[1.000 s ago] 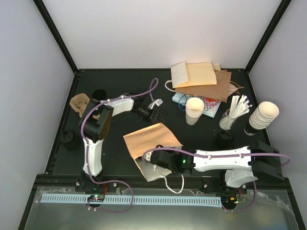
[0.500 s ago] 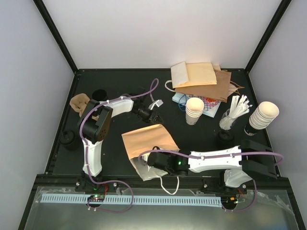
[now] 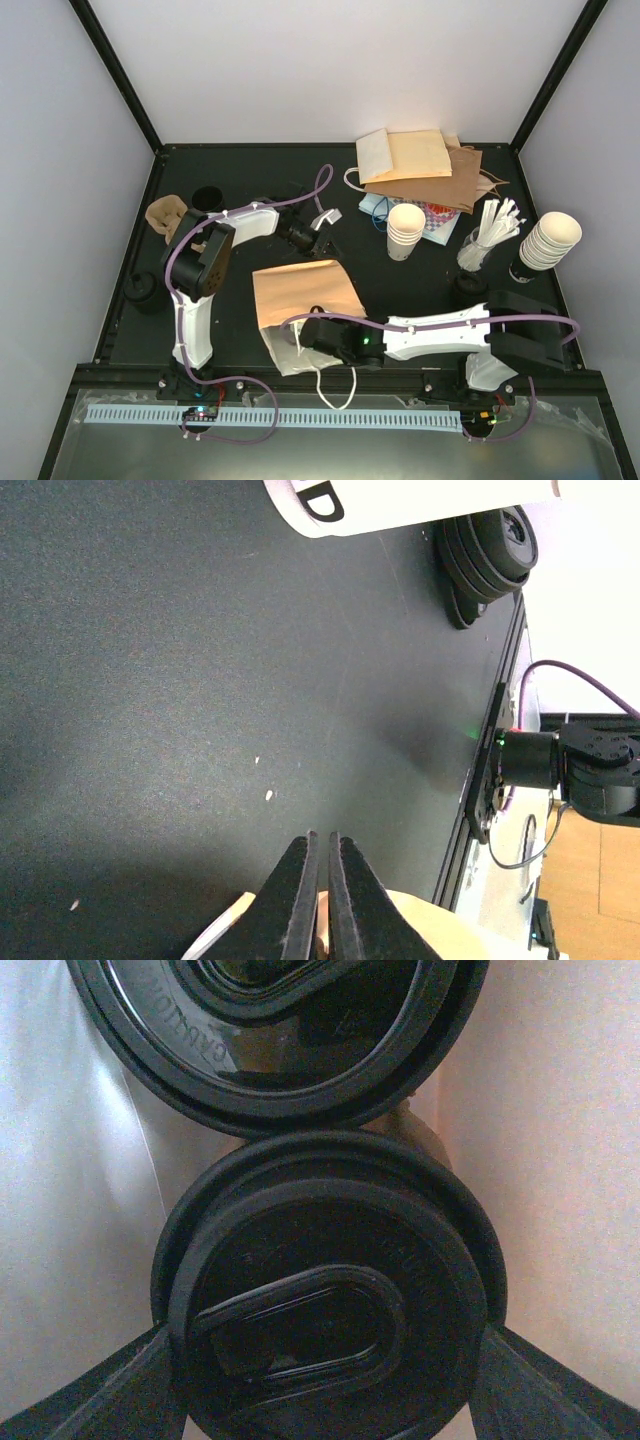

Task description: Pack the takeout coffee

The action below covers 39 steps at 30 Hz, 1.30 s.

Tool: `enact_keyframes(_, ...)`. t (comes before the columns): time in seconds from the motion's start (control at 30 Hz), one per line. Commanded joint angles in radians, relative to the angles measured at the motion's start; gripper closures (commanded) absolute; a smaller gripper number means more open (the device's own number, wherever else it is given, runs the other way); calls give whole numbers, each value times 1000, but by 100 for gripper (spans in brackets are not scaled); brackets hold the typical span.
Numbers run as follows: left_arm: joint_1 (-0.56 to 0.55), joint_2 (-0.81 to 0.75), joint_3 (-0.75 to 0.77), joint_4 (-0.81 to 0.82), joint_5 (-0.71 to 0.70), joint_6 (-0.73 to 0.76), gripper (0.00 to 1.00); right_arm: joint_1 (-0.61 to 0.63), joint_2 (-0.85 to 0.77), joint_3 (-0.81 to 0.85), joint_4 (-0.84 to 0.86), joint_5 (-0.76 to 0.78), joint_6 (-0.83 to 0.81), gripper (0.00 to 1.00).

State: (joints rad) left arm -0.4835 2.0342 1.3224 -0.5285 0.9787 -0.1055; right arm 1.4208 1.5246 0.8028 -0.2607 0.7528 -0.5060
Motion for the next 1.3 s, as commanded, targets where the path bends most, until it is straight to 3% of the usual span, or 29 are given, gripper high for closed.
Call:
enact_keyframes(0.0, -69, -14, -63, -164, 62, 26, 95, -43, 137, -59, -132, -179, 11, 28)
enact_keyframes(0.7, -72, -18, -81, -190, 69, 49, 95, -60, 229, -67, -127, -228, 46, 28)
enact_keyframes(1.03, -73, -19, -84, -194, 67, 52, 96, -64, 235, -84, -33, -80, 50, 28)
enact_keyframes(1.27, -73, -25, -87, -199, 65, 52, 96, -124, 106, -48, -136, -264, 69, 28)
